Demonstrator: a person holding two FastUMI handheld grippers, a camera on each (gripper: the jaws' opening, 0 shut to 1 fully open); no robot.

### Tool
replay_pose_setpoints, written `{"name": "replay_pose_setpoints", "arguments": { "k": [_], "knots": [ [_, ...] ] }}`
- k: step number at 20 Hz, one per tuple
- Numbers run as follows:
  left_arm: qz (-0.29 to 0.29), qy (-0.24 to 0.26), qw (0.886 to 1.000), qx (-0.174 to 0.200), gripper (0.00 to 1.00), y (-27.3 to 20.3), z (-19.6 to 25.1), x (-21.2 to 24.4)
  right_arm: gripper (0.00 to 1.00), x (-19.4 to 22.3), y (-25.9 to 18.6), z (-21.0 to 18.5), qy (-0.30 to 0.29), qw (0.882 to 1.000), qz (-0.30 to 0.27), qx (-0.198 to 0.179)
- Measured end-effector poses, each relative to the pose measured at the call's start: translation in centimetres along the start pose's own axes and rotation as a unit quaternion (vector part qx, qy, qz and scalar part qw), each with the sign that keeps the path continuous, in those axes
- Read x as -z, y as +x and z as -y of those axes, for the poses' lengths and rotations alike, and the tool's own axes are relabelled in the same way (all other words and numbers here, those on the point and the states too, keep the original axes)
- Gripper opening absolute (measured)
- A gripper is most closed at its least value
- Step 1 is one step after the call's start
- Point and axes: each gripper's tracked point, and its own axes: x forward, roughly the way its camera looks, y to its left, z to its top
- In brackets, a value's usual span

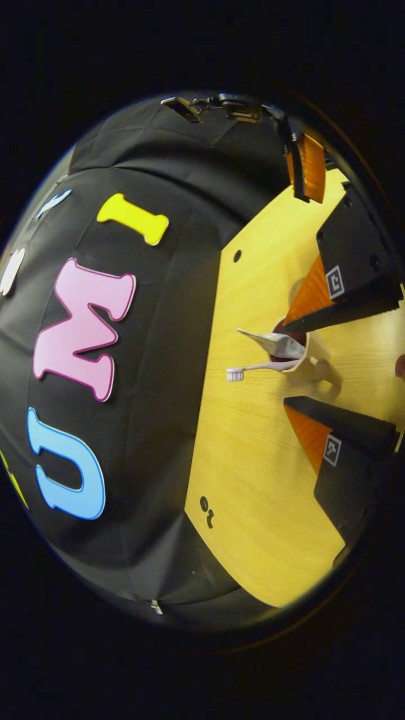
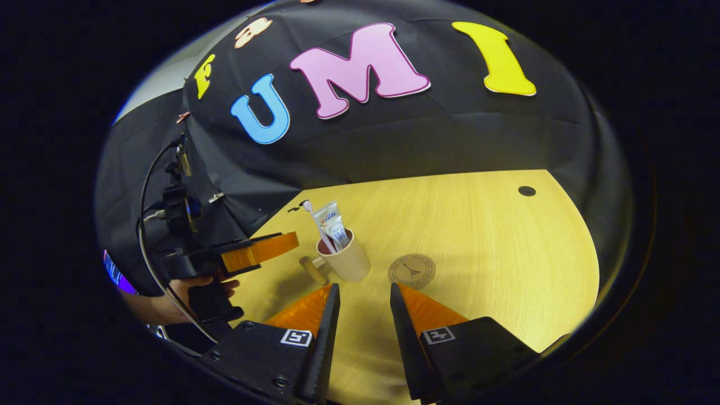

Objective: Put the toothbrush and toothpaste on the desktop into the cup, then pick up the cup and place it on the coaster on the desktop.

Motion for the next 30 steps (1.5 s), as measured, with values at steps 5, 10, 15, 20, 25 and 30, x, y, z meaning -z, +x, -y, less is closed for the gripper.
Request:
{"name": "replay_pose_setpoints", "arguments": {
  "k": [5,10,15,20,25,30],
  "knots": [
    [-0.115,0.051,0.991,0.040,0.83,0.7,-0.1,3.8,0.51,0.9,-1.2,-1.2,0.010,1.000,-0.002,-0.005],
    [-0.210,0.062,0.974,0.053,0.84,3.5,-1.0,7.2,0.60,1.0,-2.0,-1.3,0.019,1.000,0.002,0.000],
    [-0.262,0.110,0.956,0.065,0.84,5.9,-1.5,8.6,0.60,1.4,-3.1,0.0,0.013,1.000,0.006,0.020],
    [-0.305,0.159,0.937,0.061,0.84,8.1,-1.8,9.6,0.60,2.1,-3.9,0.6,0.030,0.999,0.005,0.030],
    [-0.341,0.156,0.924,0.075,0.75,9.1,-1.2,10.6,0.60,2.7,-4.7,0.8,0.033,0.999,0.003,0.034],
    [-0.360,0.154,0.919,0.053,0.52,9.4,-1.5,11.5,0.60,3.9,-5.2,0.4,0.039,0.999,-0.005,0.031]
  ]
}}
